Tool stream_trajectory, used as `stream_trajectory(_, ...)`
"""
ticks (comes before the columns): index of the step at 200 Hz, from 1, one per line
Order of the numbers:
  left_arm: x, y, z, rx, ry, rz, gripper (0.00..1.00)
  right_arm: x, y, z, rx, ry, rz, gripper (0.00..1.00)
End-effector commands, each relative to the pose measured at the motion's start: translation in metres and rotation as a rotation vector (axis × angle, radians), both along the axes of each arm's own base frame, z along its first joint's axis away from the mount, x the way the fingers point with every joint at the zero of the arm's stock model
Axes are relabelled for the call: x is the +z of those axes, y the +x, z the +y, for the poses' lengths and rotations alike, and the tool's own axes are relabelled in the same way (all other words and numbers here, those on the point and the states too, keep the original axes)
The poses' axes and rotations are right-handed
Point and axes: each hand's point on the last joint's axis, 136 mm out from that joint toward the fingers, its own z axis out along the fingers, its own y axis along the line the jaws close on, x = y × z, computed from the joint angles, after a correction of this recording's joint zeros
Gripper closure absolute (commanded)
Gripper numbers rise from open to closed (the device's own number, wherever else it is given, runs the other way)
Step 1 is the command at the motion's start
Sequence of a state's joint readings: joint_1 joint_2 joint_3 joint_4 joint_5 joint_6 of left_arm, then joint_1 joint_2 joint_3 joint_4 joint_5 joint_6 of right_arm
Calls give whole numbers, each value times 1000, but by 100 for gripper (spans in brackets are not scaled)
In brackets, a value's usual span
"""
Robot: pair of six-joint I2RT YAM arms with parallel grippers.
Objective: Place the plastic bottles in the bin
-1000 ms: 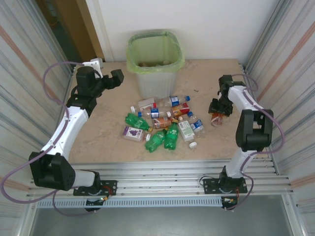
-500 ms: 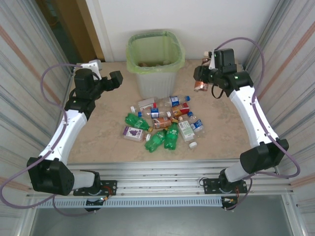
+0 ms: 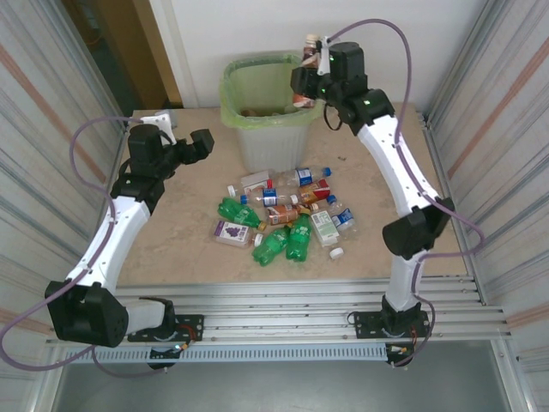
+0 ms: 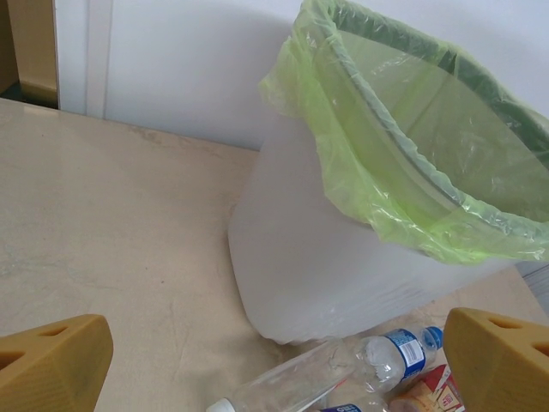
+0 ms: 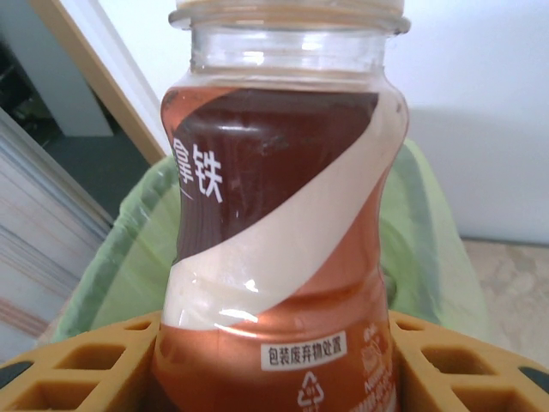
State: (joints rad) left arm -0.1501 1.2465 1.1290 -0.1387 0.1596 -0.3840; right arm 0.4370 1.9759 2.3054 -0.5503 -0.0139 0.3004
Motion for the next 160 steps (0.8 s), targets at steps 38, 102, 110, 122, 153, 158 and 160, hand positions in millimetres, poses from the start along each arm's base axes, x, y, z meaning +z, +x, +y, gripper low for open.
stream_trajectory(38, 6, -14, -2, -20, -34, -5, 1, -13, 39, 35, 38, -50, -86, 63)
stream_trajectory(102, -1, -20, 1, -9, -23, 7, 1, -50, 51, 44, 55, -120, -46, 42)
stream_trajectory(110, -3, -22, 1, -14, -21, 9, 1, -51, 51, 44, 54, -123, -44, 34)
stream_trajectory(122, -5, -23, 1, -15, -21, 15, 1, -49, 50, 44, 56, -124, -46, 27)
stream_trajectory(153, -14, -28, 3, -8, -17, 35, 1, -39, 47, 43, 59, -118, -65, 21)
stream_trajectory(158, -14, -29, 3, -6, -18, 38, 1, -37, 46, 43, 59, -117, -69, 21)
stream_trajectory(160, -16, -29, 4, -5, -17, 42, 1, -35, 45, 42, 59, -116, -72, 21)
